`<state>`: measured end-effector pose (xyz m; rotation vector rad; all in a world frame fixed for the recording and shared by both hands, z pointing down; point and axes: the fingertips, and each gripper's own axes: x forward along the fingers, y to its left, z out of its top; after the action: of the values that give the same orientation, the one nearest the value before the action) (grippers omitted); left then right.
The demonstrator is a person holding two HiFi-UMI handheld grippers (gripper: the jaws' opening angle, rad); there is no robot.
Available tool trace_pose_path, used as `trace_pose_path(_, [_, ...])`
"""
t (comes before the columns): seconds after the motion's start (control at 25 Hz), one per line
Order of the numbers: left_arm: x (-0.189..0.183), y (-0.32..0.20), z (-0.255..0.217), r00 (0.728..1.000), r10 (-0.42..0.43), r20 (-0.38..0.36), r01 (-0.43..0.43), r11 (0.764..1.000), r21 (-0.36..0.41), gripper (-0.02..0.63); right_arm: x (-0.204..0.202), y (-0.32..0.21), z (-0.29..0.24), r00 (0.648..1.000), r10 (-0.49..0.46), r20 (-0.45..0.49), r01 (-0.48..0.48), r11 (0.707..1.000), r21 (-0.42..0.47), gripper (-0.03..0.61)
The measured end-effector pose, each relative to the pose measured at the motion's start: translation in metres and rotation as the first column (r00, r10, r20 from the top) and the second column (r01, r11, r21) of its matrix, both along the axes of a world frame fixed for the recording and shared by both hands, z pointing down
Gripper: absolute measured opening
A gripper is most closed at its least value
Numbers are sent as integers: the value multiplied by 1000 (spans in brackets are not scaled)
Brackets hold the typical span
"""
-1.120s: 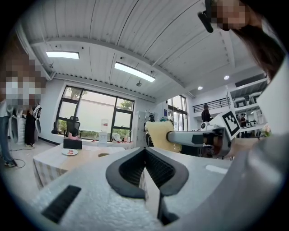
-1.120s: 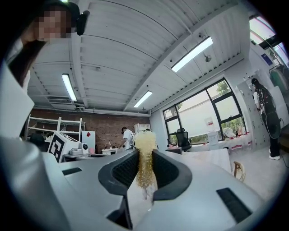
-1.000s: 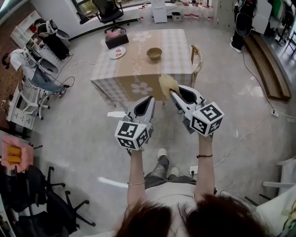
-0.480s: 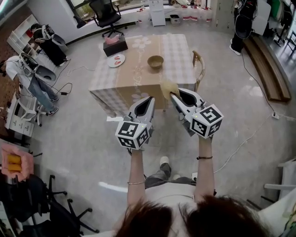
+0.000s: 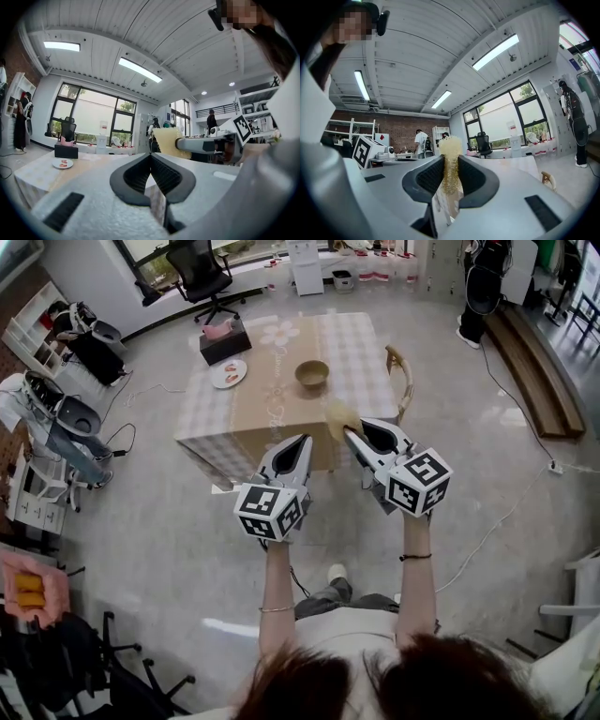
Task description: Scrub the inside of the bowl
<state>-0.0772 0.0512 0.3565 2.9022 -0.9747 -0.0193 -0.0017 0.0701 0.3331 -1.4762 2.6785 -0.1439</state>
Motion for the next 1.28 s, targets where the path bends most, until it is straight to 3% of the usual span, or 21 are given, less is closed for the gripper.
trace_pose_path(0.52, [-18,-41,3,1000,26,9,-26,1000,0,11,-6,-41,0,998,55,-16,-55,998,7,78])
trace_pose_path(0.76, [-27,-57,11,1000,-6,4,6,1000,-29,11,-9,-56,7,999,42,-19,-43,999,-13,78])
trace_pose_path(1.28, [-10,-115,14,996,-87,7,87,995,-45,11,13,-119,9,999,-24,-33,23,999,-29,78])
